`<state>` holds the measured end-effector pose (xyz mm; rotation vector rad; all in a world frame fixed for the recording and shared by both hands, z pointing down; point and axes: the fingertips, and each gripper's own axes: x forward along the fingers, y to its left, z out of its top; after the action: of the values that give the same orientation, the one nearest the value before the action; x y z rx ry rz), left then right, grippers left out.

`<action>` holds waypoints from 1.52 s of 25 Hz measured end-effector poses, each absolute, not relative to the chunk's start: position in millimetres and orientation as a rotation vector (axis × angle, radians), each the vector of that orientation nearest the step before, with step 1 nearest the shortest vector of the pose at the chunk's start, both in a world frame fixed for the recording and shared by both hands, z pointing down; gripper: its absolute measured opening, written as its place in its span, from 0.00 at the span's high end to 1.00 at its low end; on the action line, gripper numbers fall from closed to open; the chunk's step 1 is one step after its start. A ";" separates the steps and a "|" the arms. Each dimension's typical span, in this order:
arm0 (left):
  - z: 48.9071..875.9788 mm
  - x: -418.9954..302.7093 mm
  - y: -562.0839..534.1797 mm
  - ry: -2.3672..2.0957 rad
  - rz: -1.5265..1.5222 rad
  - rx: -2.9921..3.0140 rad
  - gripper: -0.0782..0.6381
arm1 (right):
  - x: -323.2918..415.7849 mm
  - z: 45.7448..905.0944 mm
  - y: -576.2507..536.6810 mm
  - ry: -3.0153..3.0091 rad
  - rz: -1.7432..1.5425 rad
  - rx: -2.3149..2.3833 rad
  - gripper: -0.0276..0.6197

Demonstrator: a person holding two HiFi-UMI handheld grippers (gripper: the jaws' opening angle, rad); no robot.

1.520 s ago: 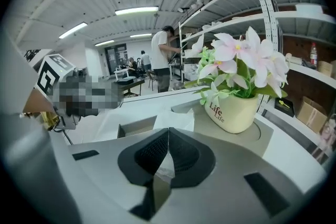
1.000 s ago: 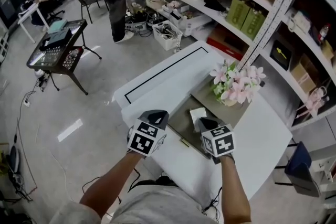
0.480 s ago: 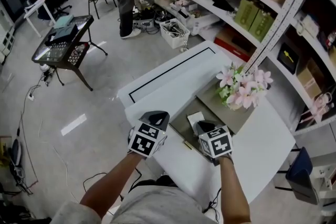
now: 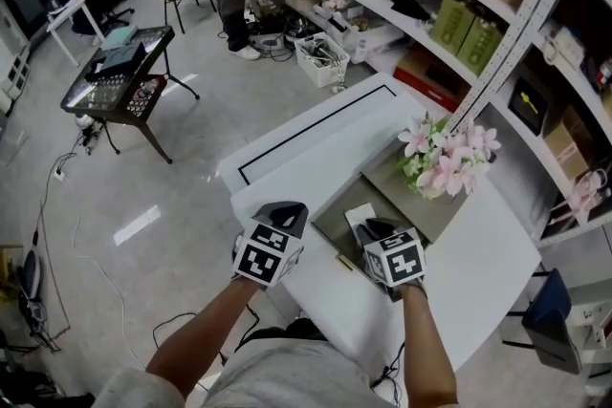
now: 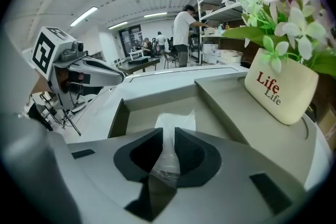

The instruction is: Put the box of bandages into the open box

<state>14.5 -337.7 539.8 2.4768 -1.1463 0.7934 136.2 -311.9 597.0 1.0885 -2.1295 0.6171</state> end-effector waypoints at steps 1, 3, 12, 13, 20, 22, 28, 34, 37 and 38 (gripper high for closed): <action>540.0 14.1 -337.5 -1.148 0.793 2.476 0.88 | 136.4 597.2 -312.1 -2.130 0.617 1.090 0.84; 539.6 12.6 -337.1 -1.152 0.789 2.478 0.88 | 137.0 597.1 -312.1 -2.129 0.619 1.096 0.83; 525.0 11.3 -333.0 -1.154 0.747 2.504 0.88 | 141.5 578.4 -308.8 -2.126 0.598 1.162 0.82; 524.1 11.9 -331.6 -1.151 0.743 2.507 0.88 | 142.7 576.2 -307.6 -2.128 0.598 1.173 0.82; 509.5 16.5 -324.7 -1.117 0.695 2.555 0.88 | 148.1 546.5 -295.2 -2.147 0.581 1.277 0.83; 505.2 18.7 -321.8 -1.101 0.688 2.573 0.88 | 149.2 534.4 -290.3 -2.158 0.575 1.312 0.83; 491.9 26.7 -309.5 -1.042 0.661 2.623 0.88 | 153.1 501.2 -266.2 -2.178 0.563 1.426 0.86; 473.2 38.7 -289.7 -0.970 0.643 2.689 0.88 | 163.3 467.4 -235.7 -2.183 0.547 1.566 0.90; 465.4 42.6 -279.0 -0.932 0.638 2.719 0.88 | 166.9 451.0 -219.1 -2.172 0.518 1.649 0.93; 462.9 43.2 -275.2 -0.919 0.637 2.729 0.88 | 167.3 445.5 -213.0 -2.169 0.513 1.673 0.93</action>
<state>43.2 -275.2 462.9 2.7285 -0.9188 0.6370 167.3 -213.0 445.5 1.6726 -2.1691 0.5128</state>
